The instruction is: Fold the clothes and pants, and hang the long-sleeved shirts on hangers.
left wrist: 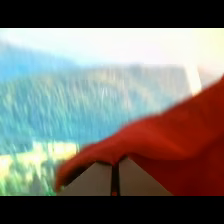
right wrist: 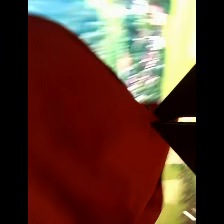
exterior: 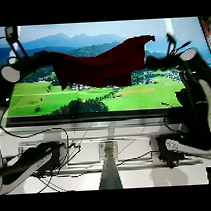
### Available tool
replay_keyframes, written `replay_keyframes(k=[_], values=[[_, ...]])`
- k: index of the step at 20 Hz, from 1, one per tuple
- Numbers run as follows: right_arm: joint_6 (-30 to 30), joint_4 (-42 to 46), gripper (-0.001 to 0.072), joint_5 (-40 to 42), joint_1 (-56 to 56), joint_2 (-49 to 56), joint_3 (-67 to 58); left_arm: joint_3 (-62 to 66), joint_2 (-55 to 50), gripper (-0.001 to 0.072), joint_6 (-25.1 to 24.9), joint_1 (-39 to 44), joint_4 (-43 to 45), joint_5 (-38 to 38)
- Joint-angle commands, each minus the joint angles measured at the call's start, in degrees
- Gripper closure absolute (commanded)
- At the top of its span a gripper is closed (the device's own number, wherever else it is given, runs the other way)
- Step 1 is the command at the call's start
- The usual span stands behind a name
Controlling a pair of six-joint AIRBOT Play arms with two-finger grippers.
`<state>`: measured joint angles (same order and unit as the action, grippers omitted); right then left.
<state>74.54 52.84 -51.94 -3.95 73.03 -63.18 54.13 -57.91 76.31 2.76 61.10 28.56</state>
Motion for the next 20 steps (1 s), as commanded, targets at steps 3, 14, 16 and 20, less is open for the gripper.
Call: replay_keyframes(k=[3,14,16,20], values=[[-0.72,7.37,0.0701,0.09,0.02,-18.69,-16.44,0.11,14.8,0.0693,-0.24,-4.02,0.22,-14.49],[-0.72,7.41,0.0701,2.71,0.02,-43.89,-31.28,0.09,45.16,0.0695,-0.24,-6.1,0.2,-33.03],[-0.72,8.85,0.0701,1.68,0.02,-42.77,-31.26,0.09,44.41,0.0697,-0.2,-6.1,0.15,-30.21],[0.44,11.82,0.0701,-0.24,0.02,-33.77,-28.17,0.09,32.65,0.0698,4.52,-7.41,-1.27,-17.35]])
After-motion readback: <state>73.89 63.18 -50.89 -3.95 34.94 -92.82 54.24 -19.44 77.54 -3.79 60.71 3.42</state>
